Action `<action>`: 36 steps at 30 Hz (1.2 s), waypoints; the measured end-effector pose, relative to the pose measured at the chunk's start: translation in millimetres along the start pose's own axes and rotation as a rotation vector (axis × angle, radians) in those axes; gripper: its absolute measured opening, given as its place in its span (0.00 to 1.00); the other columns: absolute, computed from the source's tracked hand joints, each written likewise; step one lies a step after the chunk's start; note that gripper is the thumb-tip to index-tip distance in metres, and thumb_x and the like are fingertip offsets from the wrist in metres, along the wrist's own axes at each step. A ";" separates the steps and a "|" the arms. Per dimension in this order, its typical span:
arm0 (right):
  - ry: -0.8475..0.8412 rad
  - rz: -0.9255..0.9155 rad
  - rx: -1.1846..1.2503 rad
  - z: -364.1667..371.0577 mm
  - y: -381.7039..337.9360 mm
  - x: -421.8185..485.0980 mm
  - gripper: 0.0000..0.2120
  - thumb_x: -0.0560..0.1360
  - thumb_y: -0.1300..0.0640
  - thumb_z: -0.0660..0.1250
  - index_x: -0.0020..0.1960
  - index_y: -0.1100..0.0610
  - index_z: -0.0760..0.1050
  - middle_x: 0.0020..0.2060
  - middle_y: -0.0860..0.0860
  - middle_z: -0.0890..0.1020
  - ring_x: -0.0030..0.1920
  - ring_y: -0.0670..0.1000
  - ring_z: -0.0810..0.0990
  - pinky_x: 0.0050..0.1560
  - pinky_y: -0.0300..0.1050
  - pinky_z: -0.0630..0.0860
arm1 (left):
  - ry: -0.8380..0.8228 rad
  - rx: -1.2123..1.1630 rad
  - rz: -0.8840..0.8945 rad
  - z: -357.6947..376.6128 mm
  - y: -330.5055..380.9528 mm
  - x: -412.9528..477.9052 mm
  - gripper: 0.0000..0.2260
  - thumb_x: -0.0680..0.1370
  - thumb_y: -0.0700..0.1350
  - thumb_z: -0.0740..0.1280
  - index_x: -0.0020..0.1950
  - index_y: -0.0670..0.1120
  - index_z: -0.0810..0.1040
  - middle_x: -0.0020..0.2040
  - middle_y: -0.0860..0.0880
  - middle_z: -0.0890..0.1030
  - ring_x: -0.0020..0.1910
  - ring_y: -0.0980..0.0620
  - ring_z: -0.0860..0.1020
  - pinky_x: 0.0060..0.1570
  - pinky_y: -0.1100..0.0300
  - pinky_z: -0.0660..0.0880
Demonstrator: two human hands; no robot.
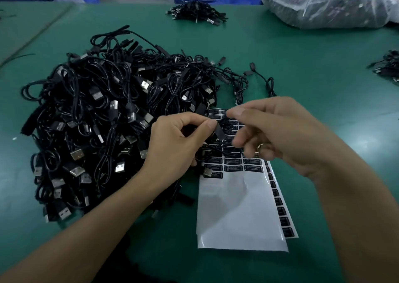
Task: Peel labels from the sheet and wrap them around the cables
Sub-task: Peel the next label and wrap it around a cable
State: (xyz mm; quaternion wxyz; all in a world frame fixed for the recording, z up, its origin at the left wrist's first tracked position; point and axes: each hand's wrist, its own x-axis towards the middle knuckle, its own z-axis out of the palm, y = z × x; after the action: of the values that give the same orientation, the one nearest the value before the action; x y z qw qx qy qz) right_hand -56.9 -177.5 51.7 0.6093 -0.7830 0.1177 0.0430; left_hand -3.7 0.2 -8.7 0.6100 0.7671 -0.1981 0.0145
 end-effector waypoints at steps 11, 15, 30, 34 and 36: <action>-0.029 0.098 0.259 17.9 16.8 11.5 0.15 0.81 0.54 0.65 0.48 0.65 0.83 0.38 0.60 0.87 0.33 0.52 0.85 0.26 0.36 0.75 | 0.002 0.057 0.013 3.4 -1.6 -3.3 0.03 0.78 0.48 0.73 0.46 0.53 0.85 0.27 0.56 0.80 0.19 0.56 0.75 0.20 0.66 0.71; 0.043 0.089 0.300 18.9 23.4 12.9 0.14 0.80 0.55 0.67 0.44 0.65 0.83 0.36 0.60 0.86 0.31 0.51 0.83 0.25 0.36 0.74 | -0.054 0.046 0.001 5.0 -1.5 -4.3 0.05 0.79 0.51 0.70 0.45 0.56 0.85 0.28 0.56 0.81 0.20 0.58 0.76 0.21 0.67 0.71; 0.071 -0.173 0.259 11.2 45.4 17.9 0.22 0.72 0.69 0.74 0.60 0.51 0.78 0.43 0.55 0.88 0.42 0.50 0.87 0.41 0.37 0.80 | -0.269 -0.231 -0.211 -3.0 -5.2 6.3 0.15 0.81 0.31 0.62 0.59 0.50 0.71 0.47 0.46 0.87 0.41 0.46 0.86 0.35 0.60 0.81; 0.056 -0.120 0.357 11.2 44.0 17.5 0.09 0.73 0.68 0.72 0.47 0.56 0.82 0.40 0.54 0.87 0.38 0.49 0.86 0.38 0.37 0.80 | -0.258 -0.227 -0.231 -1.5 -3.4 7.2 0.13 0.81 0.32 0.63 0.58 0.50 0.74 0.45 0.47 0.87 0.42 0.48 0.86 0.35 0.62 0.80; 0.057 -0.113 0.377 9.6 43.6 17.0 0.09 0.73 0.68 0.72 0.44 0.55 0.83 0.40 0.56 0.87 0.38 0.50 0.86 0.38 0.38 0.80 | -0.251 -0.219 -0.235 -0.9 -1.5 6.4 0.13 0.80 0.31 0.63 0.55 0.49 0.76 0.44 0.47 0.87 0.41 0.49 0.86 0.34 0.62 0.80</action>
State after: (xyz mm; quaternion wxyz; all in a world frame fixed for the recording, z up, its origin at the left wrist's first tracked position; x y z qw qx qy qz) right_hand -50.1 -180.5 4.5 0.7431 -0.6611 0.0969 -0.0364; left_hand 2.8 -0.5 -8.2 0.6578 0.7098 -0.1822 -0.1738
